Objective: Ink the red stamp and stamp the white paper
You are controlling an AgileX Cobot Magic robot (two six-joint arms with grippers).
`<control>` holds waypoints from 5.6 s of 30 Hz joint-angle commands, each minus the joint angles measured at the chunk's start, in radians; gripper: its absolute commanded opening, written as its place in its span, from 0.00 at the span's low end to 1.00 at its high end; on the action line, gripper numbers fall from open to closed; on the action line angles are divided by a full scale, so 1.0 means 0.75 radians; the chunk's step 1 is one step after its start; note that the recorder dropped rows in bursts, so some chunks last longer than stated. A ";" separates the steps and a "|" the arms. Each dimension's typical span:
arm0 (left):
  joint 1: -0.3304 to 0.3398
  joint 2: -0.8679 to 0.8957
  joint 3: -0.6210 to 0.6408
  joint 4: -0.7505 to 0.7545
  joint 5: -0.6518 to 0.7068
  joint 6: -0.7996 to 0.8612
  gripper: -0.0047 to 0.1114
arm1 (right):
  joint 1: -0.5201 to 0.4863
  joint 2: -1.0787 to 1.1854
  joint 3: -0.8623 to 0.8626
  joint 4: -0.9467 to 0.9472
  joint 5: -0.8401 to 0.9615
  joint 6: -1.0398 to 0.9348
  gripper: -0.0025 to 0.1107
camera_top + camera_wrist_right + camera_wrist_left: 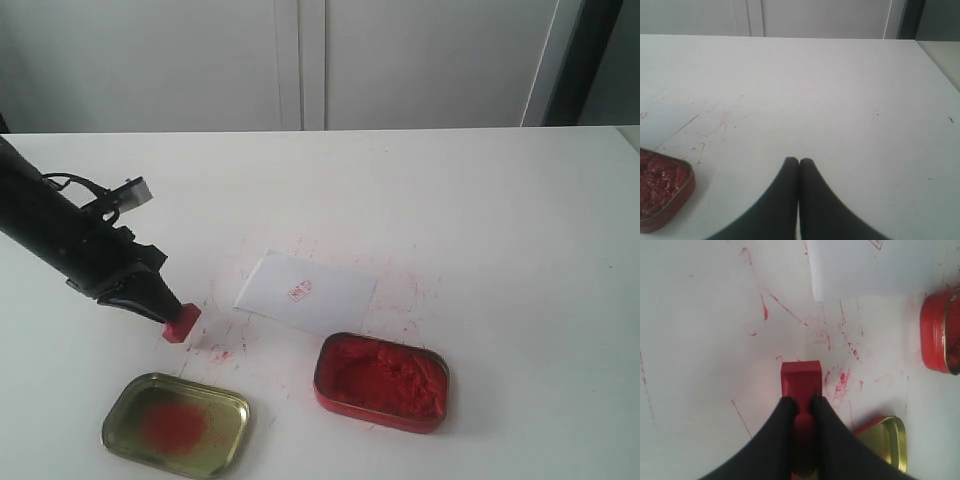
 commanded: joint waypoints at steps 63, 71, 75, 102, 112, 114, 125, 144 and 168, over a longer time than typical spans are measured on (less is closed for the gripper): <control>0.004 -0.118 -0.068 0.081 -0.017 -0.069 0.04 | -0.005 -0.008 0.007 -0.004 -0.020 0.043 0.02; 0.004 -0.118 -0.068 0.074 -0.017 -0.055 0.04 | -0.005 -0.008 0.007 -0.004 -0.020 0.043 0.02; 0.004 -0.118 -0.068 0.075 -0.012 -0.055 0.04 | -0.005 -0.008 0.007 -0.004 -0.020 0.043 0.02; 0.004 -0.416 -0.068 0.797 0.044 -0.794 0.04 | -0.005 -0.008 0.007 -0.004 -0.020 0.043 0.02; 0.004 -0.545 -0.068 0.850 0.139 -0.803 0.04 | -0.005 -0.008 0.007 -0.004 -0.020 0.043 0.02; 0.004 -0.574 -0.065 0.850 0.166 -0.803 0.04 | -0.005 -0.008 0.007 -0.004 -0.020 0.043 0.02; 0.004 -0.799 0.129 0.850 0.143 -0.823 0.04 | -0.005 -0.008 0.007 -0.004 -0.020 0.043 0.02; 0.004 -1.486 0.515 0.845 0.156 -0.827 0.04 | -0.005 -0.008 0.007 -0.004 -0.020 0.043 0.02; 0.004 -1.504 0.515 0.845 0.158 -0.824 0.04 | -0.005 -0.008 0.007 -0.004 -0.020 0.043 0.02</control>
